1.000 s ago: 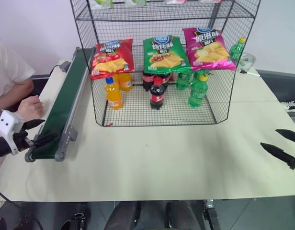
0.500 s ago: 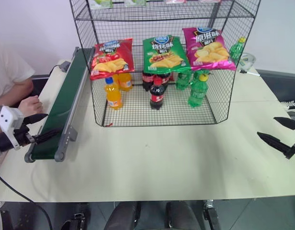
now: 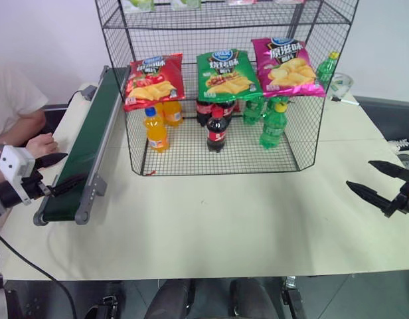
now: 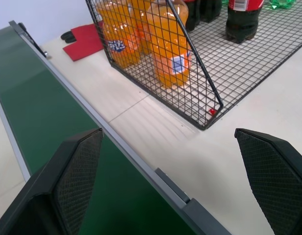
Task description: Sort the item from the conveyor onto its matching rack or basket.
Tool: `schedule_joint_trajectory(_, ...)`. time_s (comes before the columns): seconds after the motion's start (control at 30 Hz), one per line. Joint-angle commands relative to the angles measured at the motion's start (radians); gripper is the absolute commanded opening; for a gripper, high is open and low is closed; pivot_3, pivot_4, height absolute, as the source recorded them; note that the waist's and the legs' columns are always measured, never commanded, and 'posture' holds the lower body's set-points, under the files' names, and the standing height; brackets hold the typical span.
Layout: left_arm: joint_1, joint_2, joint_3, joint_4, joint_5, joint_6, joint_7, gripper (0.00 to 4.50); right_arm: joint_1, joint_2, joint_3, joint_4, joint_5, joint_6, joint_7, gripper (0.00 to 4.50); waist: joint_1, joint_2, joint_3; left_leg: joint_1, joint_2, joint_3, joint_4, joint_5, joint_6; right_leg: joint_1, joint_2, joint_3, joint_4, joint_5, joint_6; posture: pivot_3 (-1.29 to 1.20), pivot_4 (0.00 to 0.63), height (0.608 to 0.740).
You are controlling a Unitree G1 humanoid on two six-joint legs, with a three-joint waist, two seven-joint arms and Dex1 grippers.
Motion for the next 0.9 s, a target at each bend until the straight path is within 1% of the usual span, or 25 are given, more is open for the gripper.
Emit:
schedule_joint_trajectory(0.03, 0.008, 0.002, 0.038, -0.022, -0.019, -0.005, 0.007, 4.50, -0.030, 0.001, 0.008, -0.047, -0.003, -0.008, -0.027, 4.42, -0.003, 0.000, 0.000, 0.000, 0.000, 0.000, 0.000, 0.000, 0.000, 0.000, 0.000, 0.000, 0.000, 0.000, 0.000, 0.00, 0.150, 0.740)
schedule_joint_trajectory(0.2, 0.014, -0.001, 0.042, -0.024, -0.019, -0.007, 0.008, 4.50, -0.052, -0.002, 0.025, -0.029, -0.012, -0.024, -0.030, 4.42, -0.013, 0.000, 0.000, 0.000, 0.000, 0.000, 0.001, 0.000, 0.000, 0.000, 0.000, 0.000, 0.001, 0.000, 0.000, 0.00, 0.150, 0.740)
schedule_joint_trajectory(0.6, 0.046, -0.017, 0.052, -0.062, -0.026, 0.000, 0.021, 4.50, -0.081, 0.002, 0.054, 0.005, -0.021, -0.054, -0.013, 4.42, -0.015, 0.000, 0.000, 0.000, 0.000, 0.000, 0.001, 0.000, 0.000, 0.000, 0.000, 0.000, 0.001, 0.000, 0.000, 0.00, 0.150, 0.740)
schedule_joint_trajectory(0.8, 0.051, -0.023, 0.056, -0.091, -0.031, 0.021, 0.033, 4.50, -0.086, 0.014, 0.067, -0.005, -0.005, -0.057, -0.006, 4.42, -0.015, 0.000, 0.000, 0.000, 0.000, 0.000, 0.001, 0.000, 0.000, 0.001, 0.000, 0.000, 0.001, 0.000, 0.000, 0.00, 0.150, 0.740)
schedule_joint_trajectory(0.9, 0.061, -0.039, 0.062, -0.124, -0.038, 0.039, 0.052, 4.50, -0.079, 0.039, 0.081, -0.048, 0.010, -0.040, -0.006, 4.42, -0.015, 0.000, 0.000, 0.000, 0.000, 0.000, 0.001, 0.000, 0.000, 0.001, 0.000, 0.000, 0.001, 0.000, 0.000, 0.00, 0.150, 0.740)
